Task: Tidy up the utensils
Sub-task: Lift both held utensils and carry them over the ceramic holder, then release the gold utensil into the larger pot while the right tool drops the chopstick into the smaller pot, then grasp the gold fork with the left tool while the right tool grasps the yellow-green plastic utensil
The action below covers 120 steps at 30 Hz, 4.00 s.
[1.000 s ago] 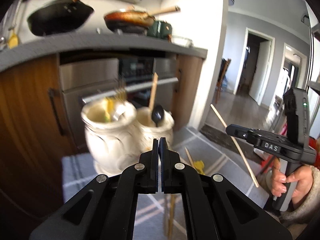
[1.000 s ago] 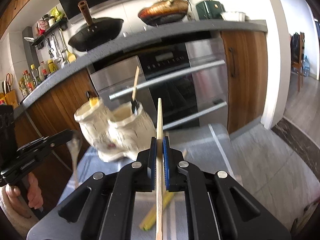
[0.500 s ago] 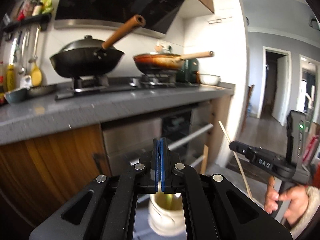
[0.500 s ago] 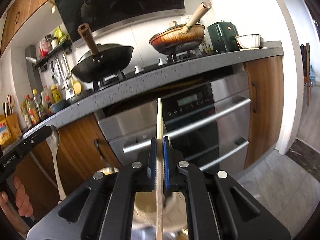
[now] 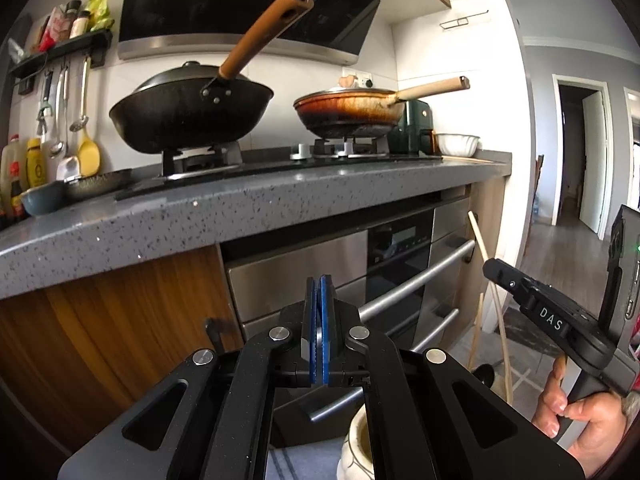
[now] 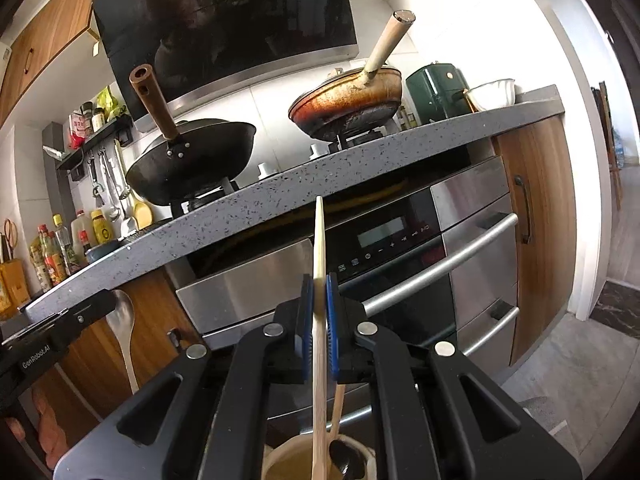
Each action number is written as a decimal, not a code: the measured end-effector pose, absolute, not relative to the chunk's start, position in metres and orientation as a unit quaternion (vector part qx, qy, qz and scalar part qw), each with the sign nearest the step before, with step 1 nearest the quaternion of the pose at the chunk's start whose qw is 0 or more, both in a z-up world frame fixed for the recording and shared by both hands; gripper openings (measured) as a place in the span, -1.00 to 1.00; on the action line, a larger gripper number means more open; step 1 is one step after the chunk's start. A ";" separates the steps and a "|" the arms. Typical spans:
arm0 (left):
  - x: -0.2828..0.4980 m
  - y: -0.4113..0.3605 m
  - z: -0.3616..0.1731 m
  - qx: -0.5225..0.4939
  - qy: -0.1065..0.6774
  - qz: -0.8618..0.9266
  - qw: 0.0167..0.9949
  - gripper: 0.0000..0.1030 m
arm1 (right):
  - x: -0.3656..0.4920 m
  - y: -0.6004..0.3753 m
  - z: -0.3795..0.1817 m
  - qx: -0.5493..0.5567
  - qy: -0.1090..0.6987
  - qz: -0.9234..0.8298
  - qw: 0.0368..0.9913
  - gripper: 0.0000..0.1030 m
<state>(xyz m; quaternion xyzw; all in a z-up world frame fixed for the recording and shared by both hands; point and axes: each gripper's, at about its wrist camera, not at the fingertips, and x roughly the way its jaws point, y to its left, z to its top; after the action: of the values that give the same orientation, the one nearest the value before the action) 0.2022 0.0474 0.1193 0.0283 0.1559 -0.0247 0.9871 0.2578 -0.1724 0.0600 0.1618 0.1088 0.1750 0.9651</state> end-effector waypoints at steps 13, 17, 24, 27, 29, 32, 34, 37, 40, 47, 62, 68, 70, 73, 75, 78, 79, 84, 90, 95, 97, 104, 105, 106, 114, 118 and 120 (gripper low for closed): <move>0.194 0.037 0.098 0.047 0.159 -0.040 0.985 -0.96 | 0.233 -0.164 0.048 0.097 0.101 0.182 0.973 -0.88; 0.181 0.034 0.089 0.068 0.161 -0.052 0.983 -0.96 | 0.222 -0.170 0.042 0.083 0.118 0.203 0.968 -0.88; 0.171 0.030 0.076 0.073 0.177 -0.078 0.978 -0.96 | 0.207 -0.177 0.026 0.079 0.159 0.232 0.956 -0.88; 0.168 0.027 0.073 0.074 0.187 -0.089 0.976 -0.96 | 0.204 -0.177 0.021 0.080 0.179 0.242 0.950 -0.88; 0.166 0.026 0.072 0.076 0.191 -0.092 0.974 -0.96 | 0.201 -0.177 0.018 0.081 0.183 0.244 0.949 -0.88; 0.165 0.023 0.068 0.079 0.200 -0.096 0.972 -0.95 | 0.199 -0.178 0.019 0.083 0.186 0.244 0.948 -0.88; 0.165 0.021 0.065 0.082 0.208 -0.096 0.970 -0.95 | 0.199 -0.177 0.020 0.081 0.189 0.245 0.948 -0.88; 0.167 0.021 0.061 0.080 0.218 -0.096 0.968 -0.94 | 0.200 -0.177 0.022 0.080 0.191 0.243 0.948 -0.88; 0.169 0.021 0.060 0.076 0.227 -0.096 0.966 -0.94 | 0.203 -0.177 0.024 0.082 0.199 0.244 0.946 -0.88; 0.169 0.024 0.062 0.068 0.235 -0.096 0.965 -0.82 | 0.201 -0.178 0.030 0.082 0.198 0.244 0.946 -0.56; 0.133 0.046 0.076 0.031 0.214 -0.090 0.972 0.43 | 0.172 -0.225 0.042 0.092 0.210 0.217 0.949 0.35; 0.111 0.060 0.063 0.002 0.230 -0.079 0.970 0.80 | 0.164 -0.251 0.018 0.072 0.280 0.168 0.943 0.52; 0.105 0.064 0.056 -0.010 0.237 -0.082 0.968 0.82 | 0.162 -0.256 0.009 0.068 0.299 0.156 0.939 0.53; 0.095 0.065 0.043 -0.015 0.252 -0.078 0.964 0.83 | 0.157 -0.258 -0.006 0.053 0.322 0.140 0.935 0.53; 0.089 0.064 0.032 -0.017 0.263 -0.075 0.962 0.84 | 0.153 -0.257 -0.016 0.051 0.340 0.138 0.929 0.53; 0.082 0.057 0.015 -0.017 0.284 -0.082 0.955 0.84 | 0.149 -0.256 -0.031 0.052 0.358 0.139 0.922 0.53; 0.080 0.055 0.010 -0.015 0.290 -0.084 0.953 0.84 | 0.147 -0.255 -0.036 0.051 0.364 0.138 0.920 0.53; 0.072 0.039 -0.014 -0.007 0.314 -0.101 0.944 0.85 | 0.147 -0.249 -0.061 0.056 0.400 0.140 0.904 0.25; 0.069 0.023 -0.032 0.001 0.333 -0.127 0.934 0.84 | 0.151 -0.239 -0.076 0.061 0.440 0.144 0.884 -0.40; 0.064 0.008 -0.038 0.036 0.327 -0.136 0.934 0.84 | 0.154 -0.231 -0.084 0.067 0.463 0.144 0.872 -0.57; 0.063 0.005 -0.038 0.040 0.328 -0.140 0.933 0.84 | 0.156 -0.229 -0.086 0.071 0.470 0.141 0.868 -0.58; 0.063 0.000 -0.041 0.044 0.332 -0.145 0.931 0.84 | 0.153 -0.212 -0.085 0.029 0.462 0.120 0.878 -0.67; 0.063 0.000 -0.041 0.044 0.333 -0.145 0.931 0.84 | 0.153 -0.211 -0.085 0.027 0.462 0.118 0.879 -0.68; 0.063 -0.001 -0.041 0.044 0.333 -0.146 0.931 0.84 | 0.152 -0.211 -0.085 0.025 0.461 0.117 0.879 -0.69; 0.068 -0.017 -0.043 0.053 0.345 -0.165 0.922 0.80 | 0.146 -0.231 -0.082 0.079 0.451 0.127 0.880 -0.81; 0.073 -0.035 -0.044 0.064 0.353 -0.194 0.913 0.47 | 0.140 -0.241 -0.077 0.095 0.440 0.134 0.883 -0.81; 0.082 -0.050 -0.047 0.076 0.362 -0.209 0.905 0.24 | 0.137 -0.247 -0.076 0.103 0.437 0.137 0.883 -0.81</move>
<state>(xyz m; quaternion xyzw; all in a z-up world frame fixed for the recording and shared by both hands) 0.0821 -0.0498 -0.0470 0.0760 0.3619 -0.2094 0.9052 0.1372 -0.2467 -0.0758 0.1029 0.4371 0.1368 0.8830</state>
